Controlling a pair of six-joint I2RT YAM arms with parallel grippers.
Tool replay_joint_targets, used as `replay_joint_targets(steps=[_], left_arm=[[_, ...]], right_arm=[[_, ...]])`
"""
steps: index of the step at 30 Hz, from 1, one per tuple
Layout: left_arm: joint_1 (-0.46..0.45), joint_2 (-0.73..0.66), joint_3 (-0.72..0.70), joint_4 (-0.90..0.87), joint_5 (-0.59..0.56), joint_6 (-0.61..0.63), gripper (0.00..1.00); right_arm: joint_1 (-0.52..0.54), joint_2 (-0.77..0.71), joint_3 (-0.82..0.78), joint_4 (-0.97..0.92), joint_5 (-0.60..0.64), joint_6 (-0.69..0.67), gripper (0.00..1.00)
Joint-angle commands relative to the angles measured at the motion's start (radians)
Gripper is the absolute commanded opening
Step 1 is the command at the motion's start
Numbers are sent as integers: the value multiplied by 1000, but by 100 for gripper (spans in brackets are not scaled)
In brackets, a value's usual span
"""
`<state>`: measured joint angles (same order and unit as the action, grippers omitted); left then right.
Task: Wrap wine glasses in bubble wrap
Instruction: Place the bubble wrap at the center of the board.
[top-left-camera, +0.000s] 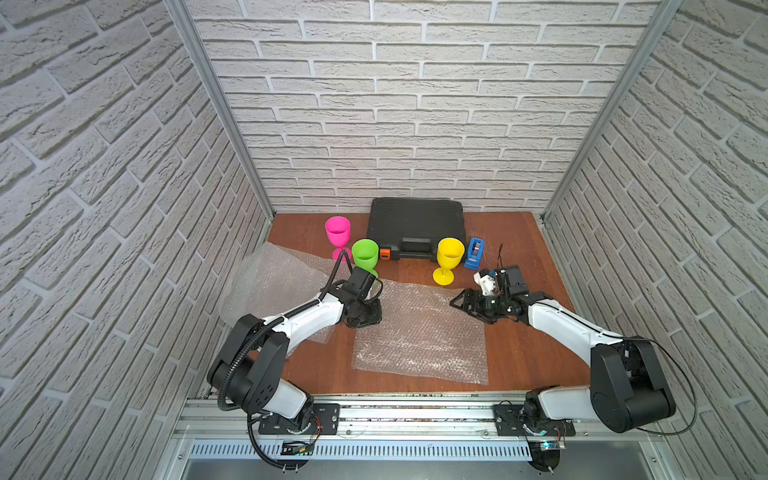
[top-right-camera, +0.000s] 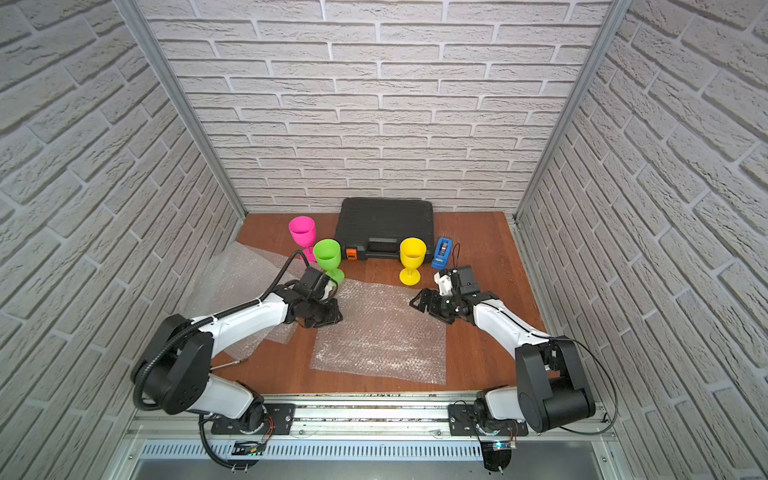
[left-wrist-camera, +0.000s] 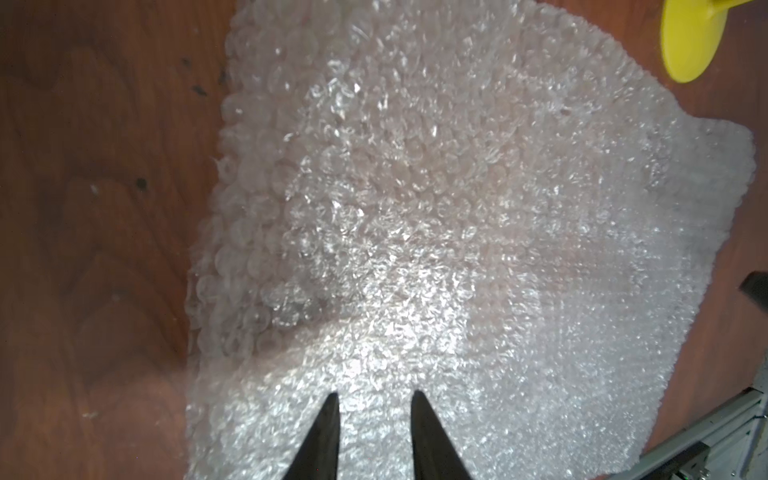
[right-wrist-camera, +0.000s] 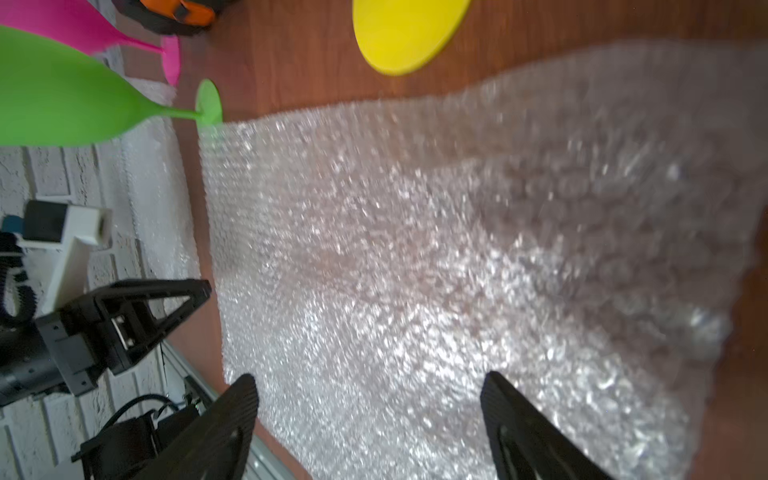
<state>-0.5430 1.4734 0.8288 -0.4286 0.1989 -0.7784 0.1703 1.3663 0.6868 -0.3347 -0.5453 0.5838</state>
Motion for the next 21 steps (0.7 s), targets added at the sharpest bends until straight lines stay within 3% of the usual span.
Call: replay_joint_targets(steps=[1,6,14,21], left_arm=[[10,-51,-8,-29,-57,7,33],[34,-101,-9,-70,-128,4,49],[67,-150,-56,-88,-123,7,52],[69,-144,-80,-52,-84,-2,53]], right_arm=[[5,-35,-29,-67,-9,30,85],[2,23,-35,-88,52,-4,85],[-40,95,58,-181,158,-92,86],[-39,12,126,-257,213,-166,85]])
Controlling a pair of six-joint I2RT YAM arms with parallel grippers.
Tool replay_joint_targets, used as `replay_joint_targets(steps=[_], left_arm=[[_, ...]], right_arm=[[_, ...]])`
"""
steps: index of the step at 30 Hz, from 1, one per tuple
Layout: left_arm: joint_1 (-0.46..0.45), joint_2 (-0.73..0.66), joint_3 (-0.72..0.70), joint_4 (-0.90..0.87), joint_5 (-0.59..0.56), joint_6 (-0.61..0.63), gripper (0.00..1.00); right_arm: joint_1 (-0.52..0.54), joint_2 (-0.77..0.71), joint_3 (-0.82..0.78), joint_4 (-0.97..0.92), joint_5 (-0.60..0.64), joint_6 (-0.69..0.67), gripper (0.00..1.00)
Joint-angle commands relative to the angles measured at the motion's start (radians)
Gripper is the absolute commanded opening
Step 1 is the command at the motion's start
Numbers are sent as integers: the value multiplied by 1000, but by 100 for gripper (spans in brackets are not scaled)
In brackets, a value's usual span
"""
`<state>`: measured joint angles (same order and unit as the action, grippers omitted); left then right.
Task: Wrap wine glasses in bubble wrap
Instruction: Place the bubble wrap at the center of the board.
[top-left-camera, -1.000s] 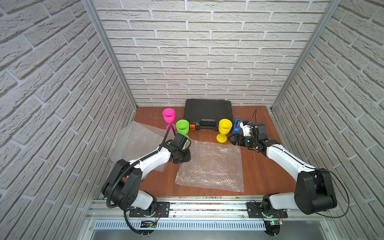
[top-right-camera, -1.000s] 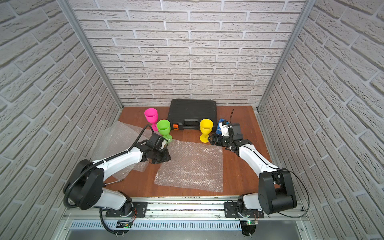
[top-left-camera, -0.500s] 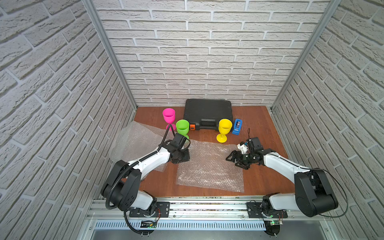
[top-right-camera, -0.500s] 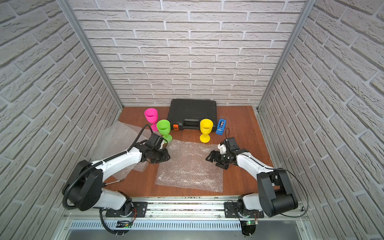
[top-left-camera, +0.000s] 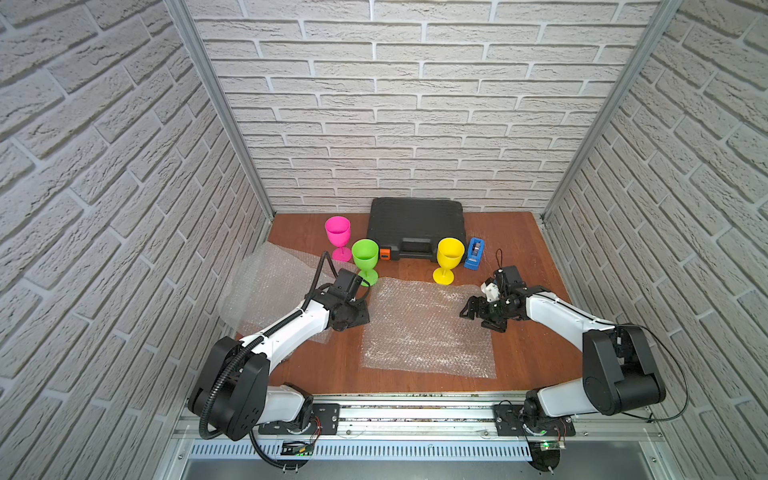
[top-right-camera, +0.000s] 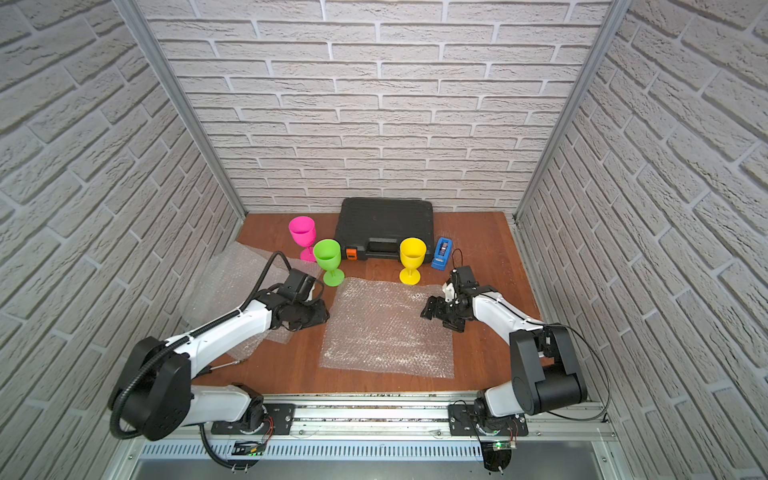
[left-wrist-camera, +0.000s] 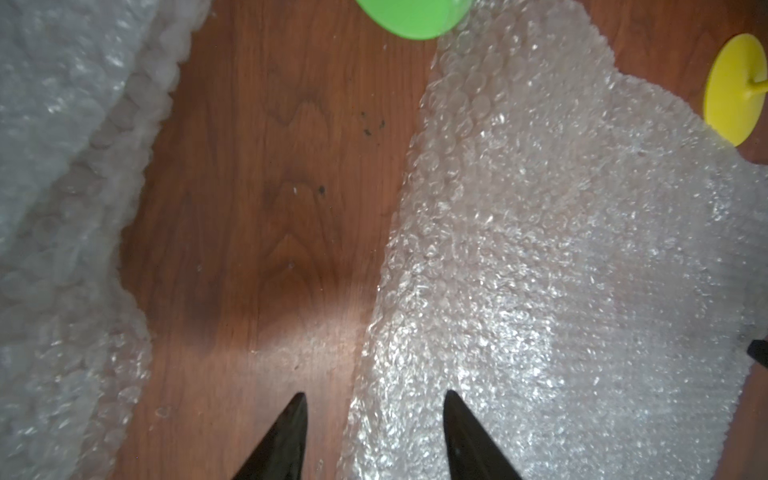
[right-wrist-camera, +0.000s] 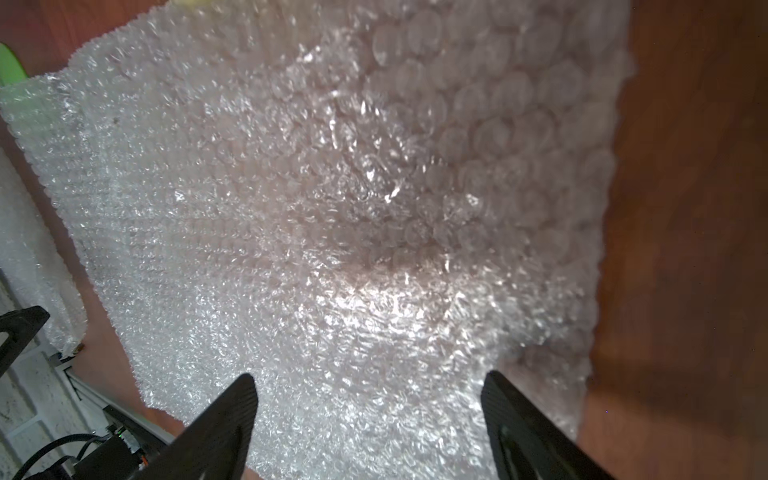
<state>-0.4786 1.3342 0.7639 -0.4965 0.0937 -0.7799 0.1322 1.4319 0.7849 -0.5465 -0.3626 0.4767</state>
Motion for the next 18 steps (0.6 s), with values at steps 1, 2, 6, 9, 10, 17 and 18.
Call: replay_joint_targets(steps=[1,2,6,9,10,17,18], left_arm=[[5,6,-14,24,36,0,53],[5,17,-14,33,51,3,54],[5,55,-21,58,69,8,55],[4,96,-29,85,96,14,55],[5,112,-32,99,114,18,55],[-10,179,-46,151,212,23,56],[-14,182,-46,151,217,21,56]], right_arm=[[0,-70,34,-45,18,-75,86],[0,-89,40,-38,11,-96,87],[15,-166,36,58,8,-145,100],[24,-187,45,140,43,-181,100],[27,-193,42,181,55,-196,99],[36,-228,-45,542,84,-250,96],[37,-224,-51,576,70,-267,95]])
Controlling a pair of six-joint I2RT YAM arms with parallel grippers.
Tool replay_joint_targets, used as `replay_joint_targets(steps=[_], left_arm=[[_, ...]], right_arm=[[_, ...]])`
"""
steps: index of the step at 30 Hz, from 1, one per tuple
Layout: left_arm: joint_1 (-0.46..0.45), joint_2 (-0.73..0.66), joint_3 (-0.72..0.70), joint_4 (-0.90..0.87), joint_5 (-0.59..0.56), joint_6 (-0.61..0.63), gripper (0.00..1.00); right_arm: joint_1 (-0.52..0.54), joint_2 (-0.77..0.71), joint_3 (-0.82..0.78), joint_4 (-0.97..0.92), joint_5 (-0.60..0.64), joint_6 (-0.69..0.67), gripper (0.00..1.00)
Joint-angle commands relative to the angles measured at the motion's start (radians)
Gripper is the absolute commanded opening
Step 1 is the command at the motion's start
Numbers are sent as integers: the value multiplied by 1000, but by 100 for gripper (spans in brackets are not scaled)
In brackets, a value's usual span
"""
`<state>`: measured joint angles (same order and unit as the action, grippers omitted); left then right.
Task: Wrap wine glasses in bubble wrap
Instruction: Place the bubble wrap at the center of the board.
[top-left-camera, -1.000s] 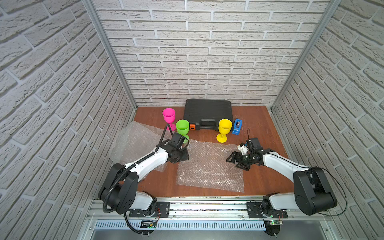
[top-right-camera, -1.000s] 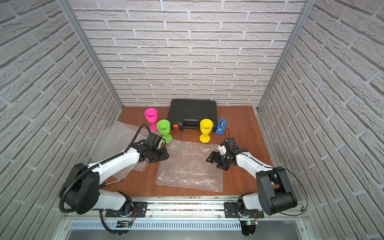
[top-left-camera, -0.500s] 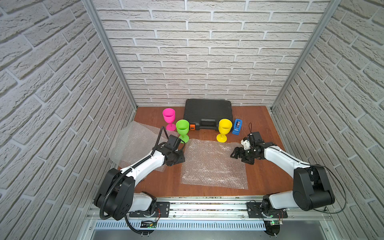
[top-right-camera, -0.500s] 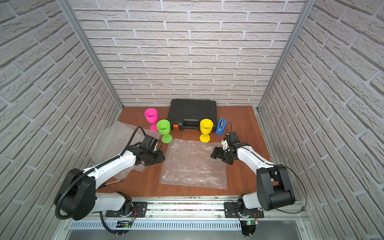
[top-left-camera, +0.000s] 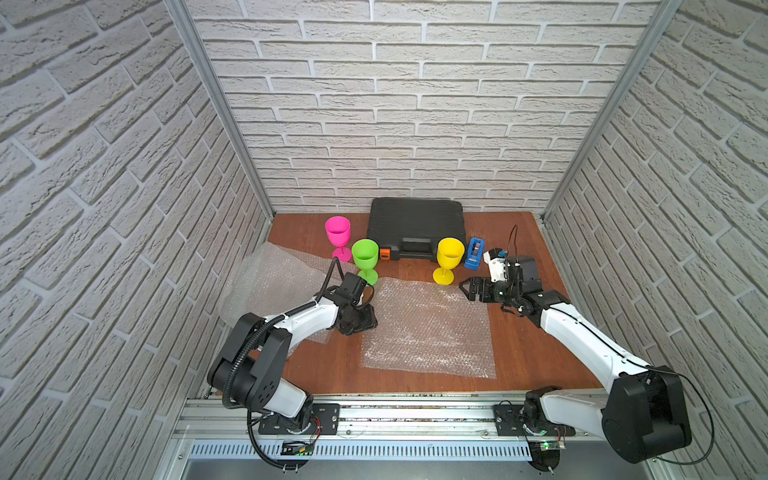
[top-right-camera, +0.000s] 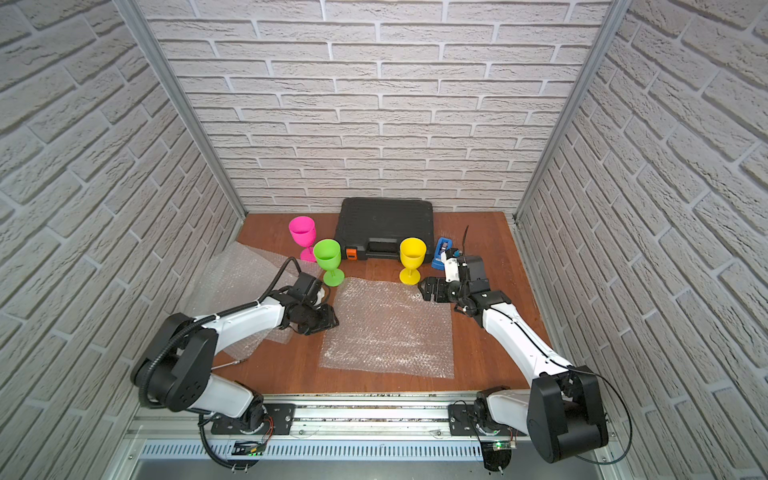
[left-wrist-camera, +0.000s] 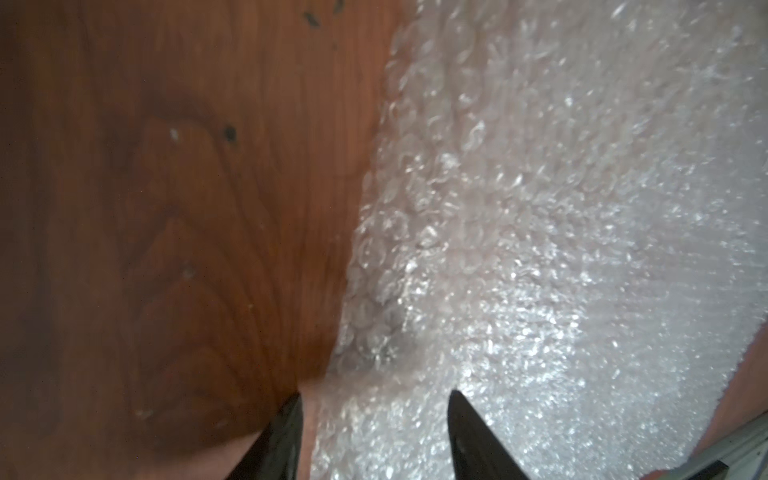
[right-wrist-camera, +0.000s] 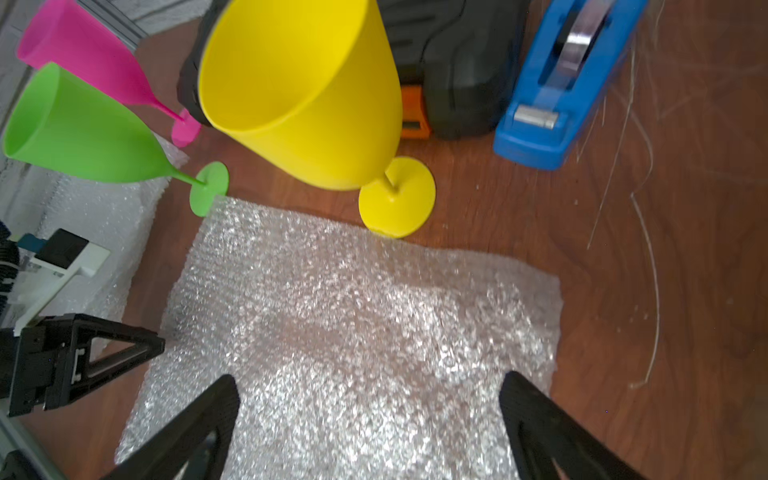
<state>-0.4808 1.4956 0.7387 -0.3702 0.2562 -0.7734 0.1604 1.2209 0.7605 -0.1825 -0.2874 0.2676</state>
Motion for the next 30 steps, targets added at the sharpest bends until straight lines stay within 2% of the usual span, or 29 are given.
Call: replay_joint_targets(steps=[1,6,9,12,13,15,18,26,30], left_arm=[[-18,20,-25,25,55,12,56],[-40,-22,-35,5,53,-1,55],[-39,-61,-35,-38,10,0,56],[-37,-98,-16,-120,-94,11,66],[-32,-107,-10,-139,-119,14,72],[-25,-130,-4,-151,-139,17,81],[-15,-154,0,-153,-149,17,88],[-3,-157,9,-158,-158,22,92],[6,-160,11,-162,-167,19,93]], right_arm=[[12,-9,-37,251,-14,-75,94],[20,44,-64,379,4,-124,92],[27,65,-127,551,27,-151,93],[32,106,-177,727,53,-183,98],[33,130,-174,755,52,-193,99],[34,182,-171,821,29,-211,99],[40,255,-168,936,-1,-233,99],[50,442,-124,1154,0,-220,99],[50,519,-88,1198,-1,-209,99]])
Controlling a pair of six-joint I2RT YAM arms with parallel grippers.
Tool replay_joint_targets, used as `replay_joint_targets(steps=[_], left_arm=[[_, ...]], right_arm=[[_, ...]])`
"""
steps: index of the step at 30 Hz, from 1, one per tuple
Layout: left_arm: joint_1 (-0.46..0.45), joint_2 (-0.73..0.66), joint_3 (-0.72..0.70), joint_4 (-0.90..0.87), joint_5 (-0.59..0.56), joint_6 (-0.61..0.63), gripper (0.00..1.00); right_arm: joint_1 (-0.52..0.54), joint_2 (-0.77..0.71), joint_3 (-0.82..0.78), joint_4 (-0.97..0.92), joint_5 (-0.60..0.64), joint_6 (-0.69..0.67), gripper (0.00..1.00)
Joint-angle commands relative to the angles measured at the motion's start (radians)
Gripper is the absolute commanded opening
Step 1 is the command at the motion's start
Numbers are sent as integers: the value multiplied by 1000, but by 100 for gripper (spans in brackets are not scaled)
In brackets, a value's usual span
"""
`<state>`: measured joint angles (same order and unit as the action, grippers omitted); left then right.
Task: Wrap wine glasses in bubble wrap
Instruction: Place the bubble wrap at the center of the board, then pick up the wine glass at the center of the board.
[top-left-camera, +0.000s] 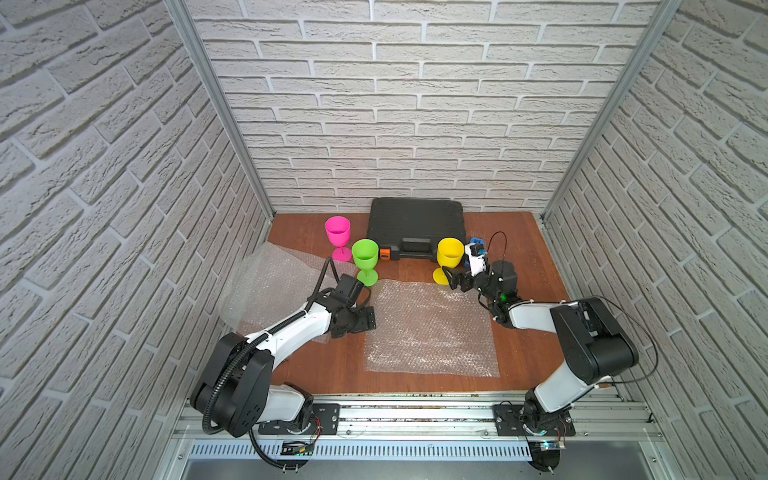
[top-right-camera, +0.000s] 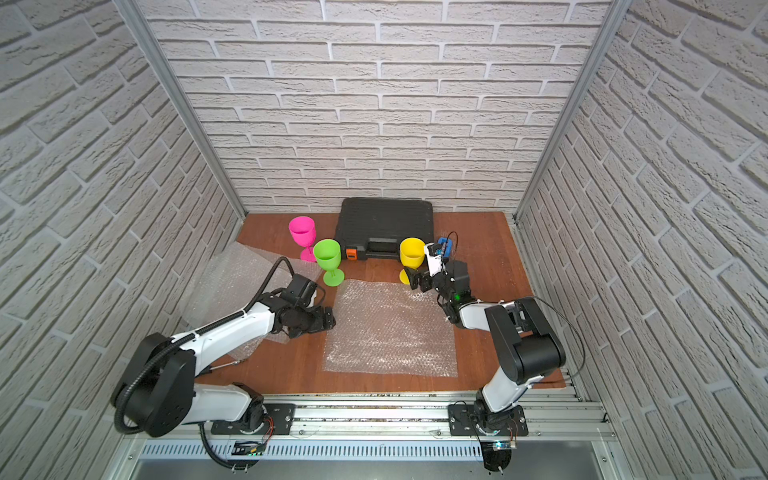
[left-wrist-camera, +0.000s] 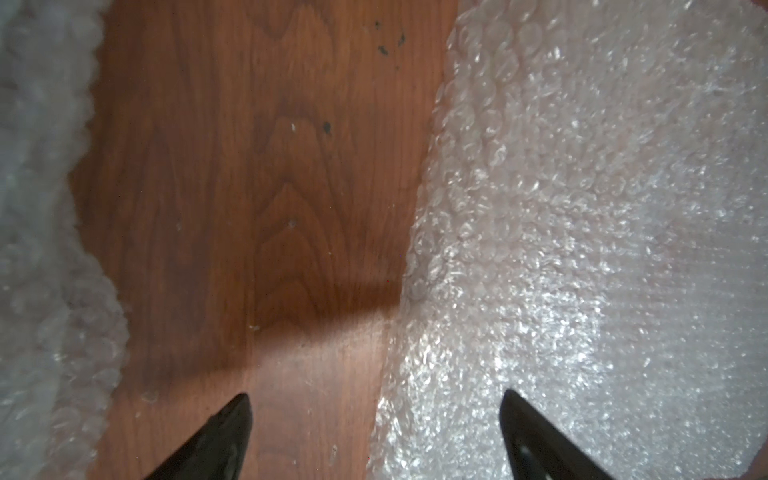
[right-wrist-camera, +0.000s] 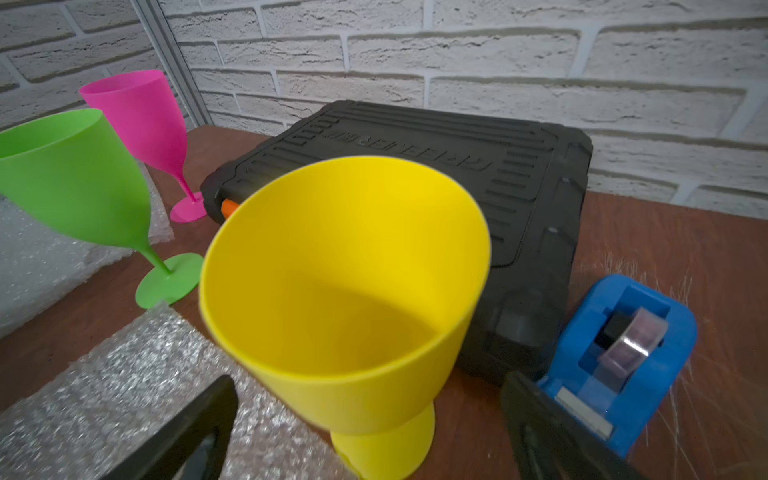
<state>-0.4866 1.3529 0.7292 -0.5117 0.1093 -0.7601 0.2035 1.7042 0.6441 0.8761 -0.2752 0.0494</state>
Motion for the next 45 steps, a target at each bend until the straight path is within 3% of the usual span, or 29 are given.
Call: replay_joint_targets(steps=[1,14,21,30,37,45], left_arm=[[15,-17,22,-23,-21,7,93],[44,-3,36,-42,-17,13,93],[49,-2,35,-43,-17,15,92],[50,8,24,-19,9,21,91],[46,32,-15,44,88,28,88],[13,108,-67,161,157,15,85]], right_arm=[[7,53,40,150,-15,15,99],[8,236,149,272,-47,74,96],[8,223,143,276,-35,74,86],[8,132,122,206,-35,58,80],[22,-36,76,37,-36,56,79],[97,-297,99,-451,2,130,79]])
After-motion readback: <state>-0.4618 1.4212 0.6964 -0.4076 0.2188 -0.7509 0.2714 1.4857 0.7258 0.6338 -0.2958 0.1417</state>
